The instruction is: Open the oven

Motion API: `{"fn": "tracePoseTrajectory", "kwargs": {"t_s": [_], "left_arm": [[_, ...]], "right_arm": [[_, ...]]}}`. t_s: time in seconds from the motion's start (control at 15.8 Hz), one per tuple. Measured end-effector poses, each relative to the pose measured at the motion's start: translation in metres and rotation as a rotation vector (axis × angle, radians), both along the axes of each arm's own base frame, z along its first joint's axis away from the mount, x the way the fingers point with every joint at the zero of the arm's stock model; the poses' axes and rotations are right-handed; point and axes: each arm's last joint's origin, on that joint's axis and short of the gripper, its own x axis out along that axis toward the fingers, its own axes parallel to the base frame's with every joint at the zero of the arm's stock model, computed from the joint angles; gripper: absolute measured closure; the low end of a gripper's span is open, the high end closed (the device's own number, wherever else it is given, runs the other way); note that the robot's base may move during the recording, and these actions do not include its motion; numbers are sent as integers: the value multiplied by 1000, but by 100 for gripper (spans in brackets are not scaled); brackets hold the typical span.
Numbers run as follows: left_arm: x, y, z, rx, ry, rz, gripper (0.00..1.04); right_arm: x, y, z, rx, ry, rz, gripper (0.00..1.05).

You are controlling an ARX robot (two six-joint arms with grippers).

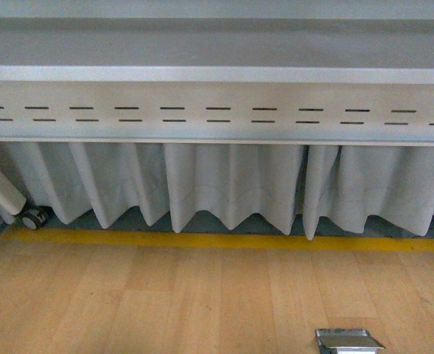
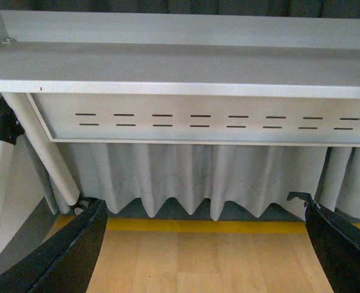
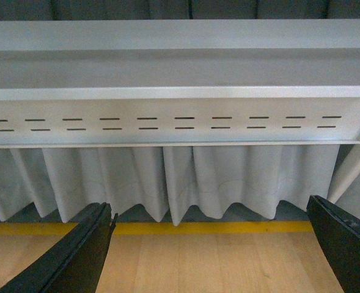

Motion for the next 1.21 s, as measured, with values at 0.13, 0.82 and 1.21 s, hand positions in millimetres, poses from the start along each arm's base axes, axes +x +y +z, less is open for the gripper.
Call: {"fn": "tracePoseTrajectory", "kwargs": {"t_s": [0.13,0.82,1.21], "left_arm": [[0,0,0,0,0,0,7],[0,0,0,0,0,0,7],[0,0,0,0,0,0,7]], "right_arm": [[0,0,0,0,0,0,6],[0,0,0,0,0,0,6],[0,0,0,0,0,0,6]]}}
